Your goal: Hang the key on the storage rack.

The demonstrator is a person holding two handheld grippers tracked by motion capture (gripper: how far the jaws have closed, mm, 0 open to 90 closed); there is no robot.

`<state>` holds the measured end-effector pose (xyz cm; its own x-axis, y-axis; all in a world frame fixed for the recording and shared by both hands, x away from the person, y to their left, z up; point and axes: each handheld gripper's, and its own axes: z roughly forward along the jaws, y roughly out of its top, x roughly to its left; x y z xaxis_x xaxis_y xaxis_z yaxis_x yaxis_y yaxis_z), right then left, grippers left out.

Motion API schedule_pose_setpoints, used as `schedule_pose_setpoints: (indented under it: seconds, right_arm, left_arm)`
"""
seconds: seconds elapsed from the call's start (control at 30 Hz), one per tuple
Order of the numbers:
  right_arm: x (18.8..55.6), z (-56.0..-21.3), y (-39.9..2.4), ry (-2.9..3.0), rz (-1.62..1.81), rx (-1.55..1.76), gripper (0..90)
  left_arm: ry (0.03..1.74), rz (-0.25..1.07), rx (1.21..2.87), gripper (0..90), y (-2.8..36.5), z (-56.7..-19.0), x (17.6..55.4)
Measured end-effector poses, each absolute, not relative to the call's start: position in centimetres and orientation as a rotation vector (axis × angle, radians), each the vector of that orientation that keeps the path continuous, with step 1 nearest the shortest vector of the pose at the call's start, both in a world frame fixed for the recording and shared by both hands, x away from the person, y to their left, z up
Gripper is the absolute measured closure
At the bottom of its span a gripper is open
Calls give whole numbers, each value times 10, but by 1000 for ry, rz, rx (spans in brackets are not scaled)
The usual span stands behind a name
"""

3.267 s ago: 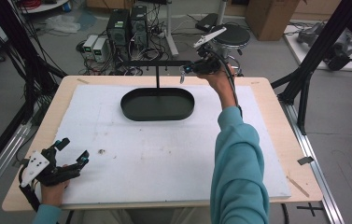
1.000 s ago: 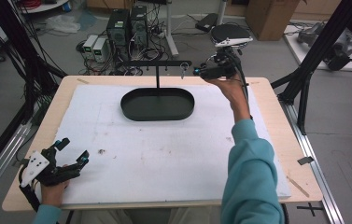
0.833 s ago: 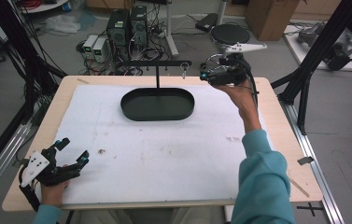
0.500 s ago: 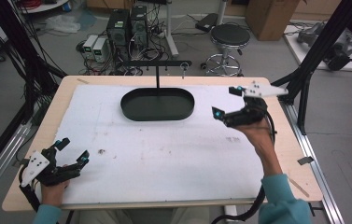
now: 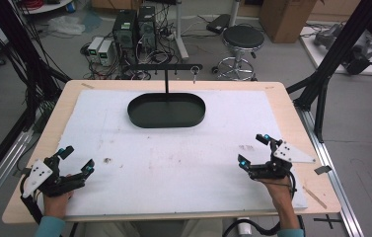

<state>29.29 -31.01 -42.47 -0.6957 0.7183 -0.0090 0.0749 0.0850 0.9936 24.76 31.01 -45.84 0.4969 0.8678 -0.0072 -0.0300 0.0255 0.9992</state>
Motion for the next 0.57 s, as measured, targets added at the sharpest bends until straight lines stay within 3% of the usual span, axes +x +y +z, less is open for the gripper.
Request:
schedule_pose_setpoints:
  seconds: [0.2, 0.57]
  right_arm:
    - [285, -456, -318, 1768, 1676, 809, 6]
    - [284, -457, -319, 1747, 1693, 809, 6]
  left_arm:
    - [802, 827, 1376, 121, 310, -458, 247]
    - [801, 829, 1374, 121, 310, -459, 247]
